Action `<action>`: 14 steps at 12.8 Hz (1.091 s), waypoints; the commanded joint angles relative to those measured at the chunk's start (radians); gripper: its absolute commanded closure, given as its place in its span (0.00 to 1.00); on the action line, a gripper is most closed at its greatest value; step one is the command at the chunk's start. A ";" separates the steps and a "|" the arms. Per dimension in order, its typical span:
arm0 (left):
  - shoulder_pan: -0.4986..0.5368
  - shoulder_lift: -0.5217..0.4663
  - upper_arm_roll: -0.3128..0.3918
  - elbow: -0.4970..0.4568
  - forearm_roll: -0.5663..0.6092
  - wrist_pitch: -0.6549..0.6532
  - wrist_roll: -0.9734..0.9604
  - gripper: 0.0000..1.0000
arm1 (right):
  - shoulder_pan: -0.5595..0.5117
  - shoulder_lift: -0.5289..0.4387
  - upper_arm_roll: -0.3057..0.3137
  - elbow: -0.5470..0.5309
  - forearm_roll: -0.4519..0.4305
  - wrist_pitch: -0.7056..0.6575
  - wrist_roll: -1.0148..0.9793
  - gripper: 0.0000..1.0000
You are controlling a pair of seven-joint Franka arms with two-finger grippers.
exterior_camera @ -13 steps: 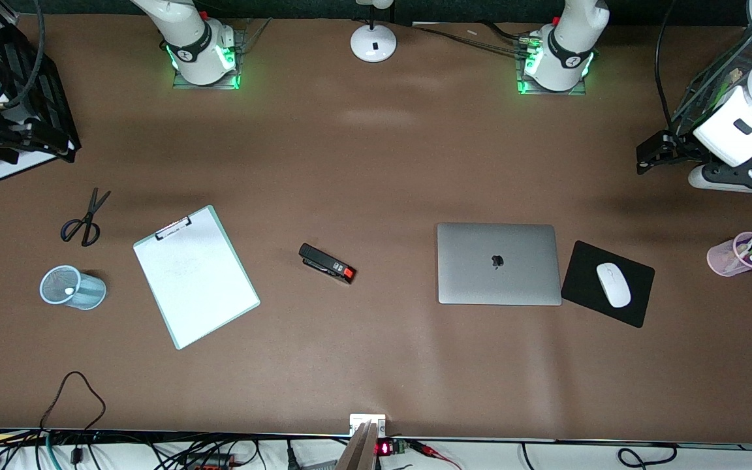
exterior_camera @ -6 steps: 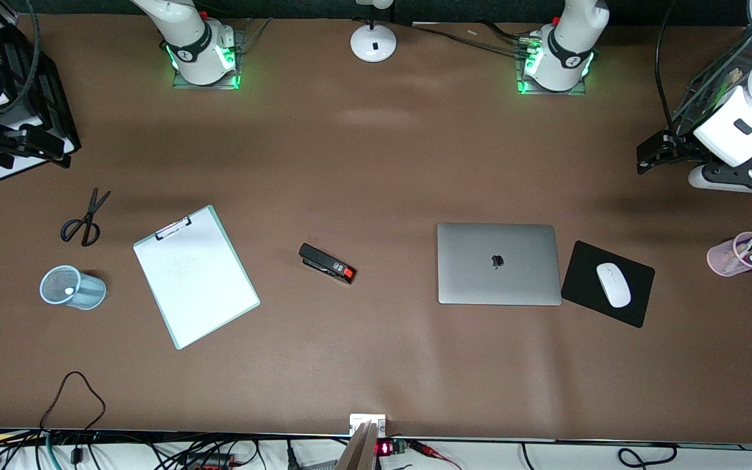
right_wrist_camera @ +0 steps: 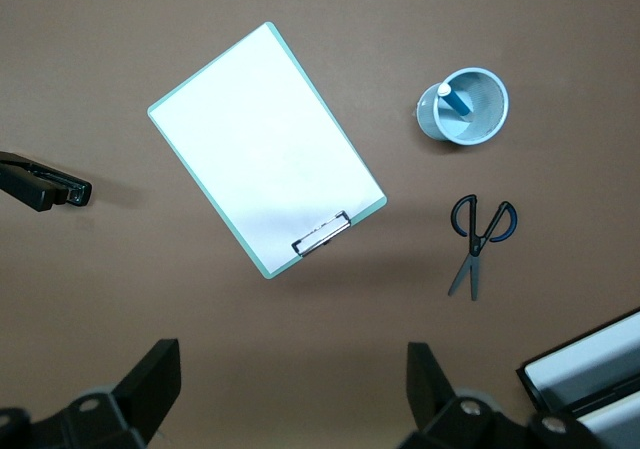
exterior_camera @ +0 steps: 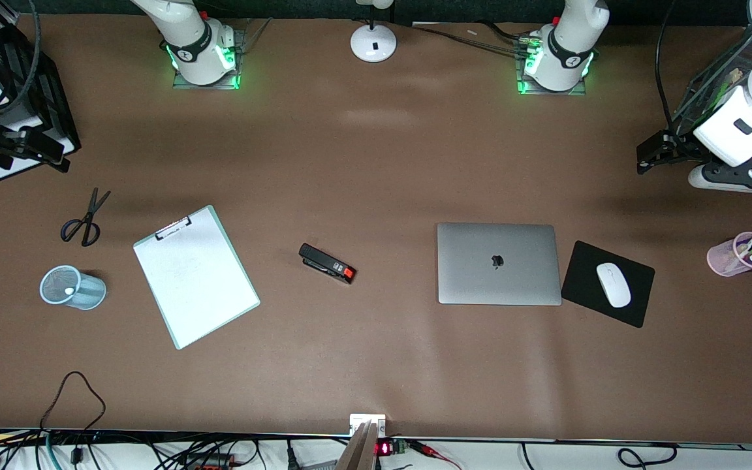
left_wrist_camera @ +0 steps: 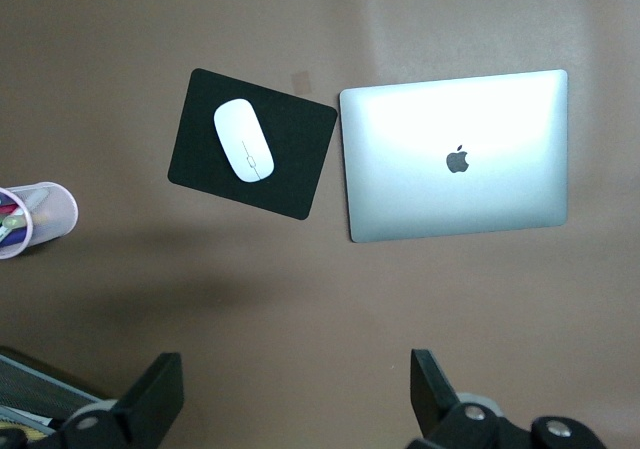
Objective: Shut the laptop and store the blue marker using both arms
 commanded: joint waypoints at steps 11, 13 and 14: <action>-0.003 0.009 -0.006 0.029 0.037 -0.026 0.015 0.00 | 0.001 -0.098 0.006 -0.142 -0.011 0.110 0.012 0.00; -0.003 0.009 -0.012 0.029 0.037 -0.026 0.015 0.00 | -0.001 -0.096 0.006 -0.139 -0.011 0.108 0.009 0.00; -0.003 0.009 -0.012 0.029 0.037 -0.029 0.015 0.00 | -0.001 -0.096 0.006 -0.139 -0.011 0.108 0.007 0.00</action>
